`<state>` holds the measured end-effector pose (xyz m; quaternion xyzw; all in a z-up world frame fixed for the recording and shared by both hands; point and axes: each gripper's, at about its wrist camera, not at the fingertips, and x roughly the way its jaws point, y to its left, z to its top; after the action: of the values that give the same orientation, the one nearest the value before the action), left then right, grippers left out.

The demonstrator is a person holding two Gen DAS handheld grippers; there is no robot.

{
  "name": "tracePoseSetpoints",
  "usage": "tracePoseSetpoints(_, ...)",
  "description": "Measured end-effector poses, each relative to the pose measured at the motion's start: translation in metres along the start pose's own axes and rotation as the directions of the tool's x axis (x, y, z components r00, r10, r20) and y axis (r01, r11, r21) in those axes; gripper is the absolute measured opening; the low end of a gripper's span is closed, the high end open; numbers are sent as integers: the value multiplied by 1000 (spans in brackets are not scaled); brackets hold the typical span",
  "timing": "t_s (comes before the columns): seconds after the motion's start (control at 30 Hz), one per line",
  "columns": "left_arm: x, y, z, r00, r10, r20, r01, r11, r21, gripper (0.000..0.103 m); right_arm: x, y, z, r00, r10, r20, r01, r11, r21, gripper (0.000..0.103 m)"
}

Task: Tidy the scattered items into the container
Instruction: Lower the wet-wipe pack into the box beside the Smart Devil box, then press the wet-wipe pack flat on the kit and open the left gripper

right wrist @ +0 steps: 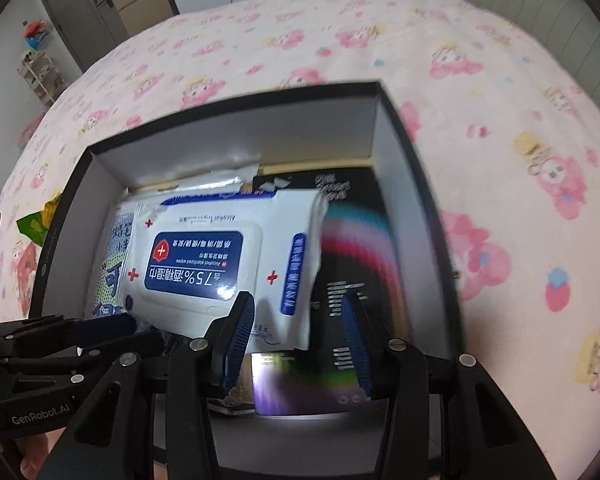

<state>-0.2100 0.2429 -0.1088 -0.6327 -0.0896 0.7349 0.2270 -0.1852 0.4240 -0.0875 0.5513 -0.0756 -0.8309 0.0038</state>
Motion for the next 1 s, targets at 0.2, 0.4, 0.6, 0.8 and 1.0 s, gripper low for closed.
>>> tracePoseSetpoints(0.2, -10, 16, -1, 999, -29, 19, 29, 999, -23, 40, 6, 16, 12, 998, 57, 5, -57, 998, 3, 43)
tracePoseSetpoints(0.4, -22, 17, 0, 998, -47, 37, 48, 999, -11, 40, 2, 31, 15, 997, 59, 48, -57, 998, -30, 43)
tracePoseSetpoints(0.6, -19, 15, -2, 998, -60, 14, 60, 998, -6, 42, -7, 4, 8, 997, -57, 57, 53, 996, 75, 43)
tracePoseSetpoints(0.8, -12, 17, 4, 998, -57, 12, 57, 998, -4, 42, -11, 3, 3, 997, -71, 42, 68, 996, 55, 40)
tracePoseSetpoints(1.0, -12, 21, 10, 998, -32, 50, 34, 999, -34, 42, 3, 7, 7, 994, -105, 11, 105, 994, 16, 40)
